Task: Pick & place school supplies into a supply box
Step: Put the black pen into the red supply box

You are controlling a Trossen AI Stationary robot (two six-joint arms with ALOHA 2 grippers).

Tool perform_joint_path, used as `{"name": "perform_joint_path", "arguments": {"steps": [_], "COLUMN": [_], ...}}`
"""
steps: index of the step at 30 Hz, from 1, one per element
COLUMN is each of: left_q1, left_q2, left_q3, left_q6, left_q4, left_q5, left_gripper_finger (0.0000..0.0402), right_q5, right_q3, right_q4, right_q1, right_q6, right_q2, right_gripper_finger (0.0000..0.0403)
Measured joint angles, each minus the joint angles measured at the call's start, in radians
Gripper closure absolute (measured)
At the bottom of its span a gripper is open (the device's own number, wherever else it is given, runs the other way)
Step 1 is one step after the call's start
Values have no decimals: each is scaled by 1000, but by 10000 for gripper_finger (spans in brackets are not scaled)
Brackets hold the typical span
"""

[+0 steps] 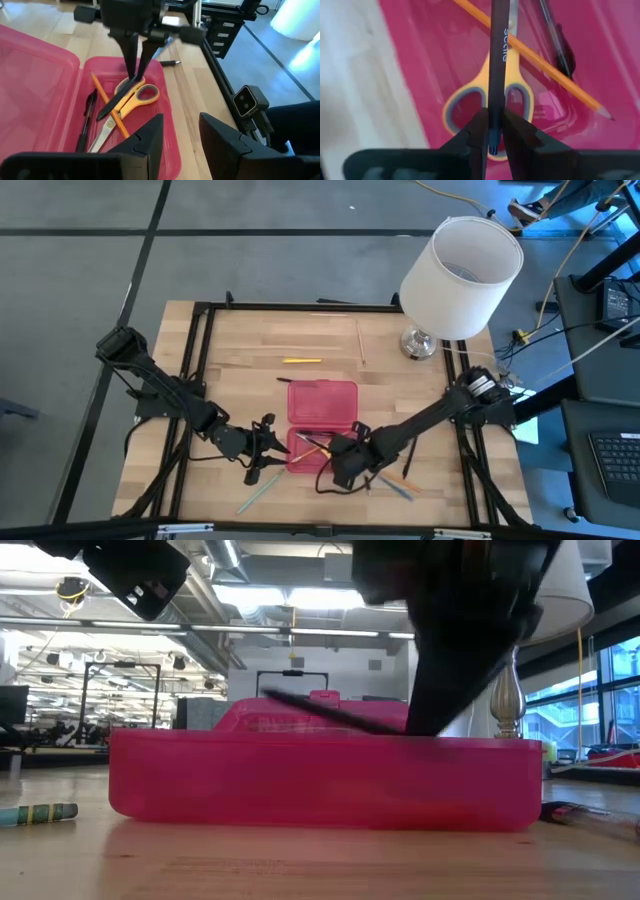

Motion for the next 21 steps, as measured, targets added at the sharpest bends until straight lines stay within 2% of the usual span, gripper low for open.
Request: {"name": "perform_joint_path", "arguments": {"steps": [10,21], "left_q1": [0,0], "left_q2": [0,0], "left_q3": [0,0], "left_q6": [0,0], "left_q4": [0,0], "left_q5": [0,0], "left_gripper_finger": [284,284], "right_q5": [-4,-53], "right_q3": [0,0], "right_q4": [0,0], "right_q1": [-7,-7], "right_q6": [-2,-3], "right_q2": [14,14], "right_gripper_finger": [348,347]}}
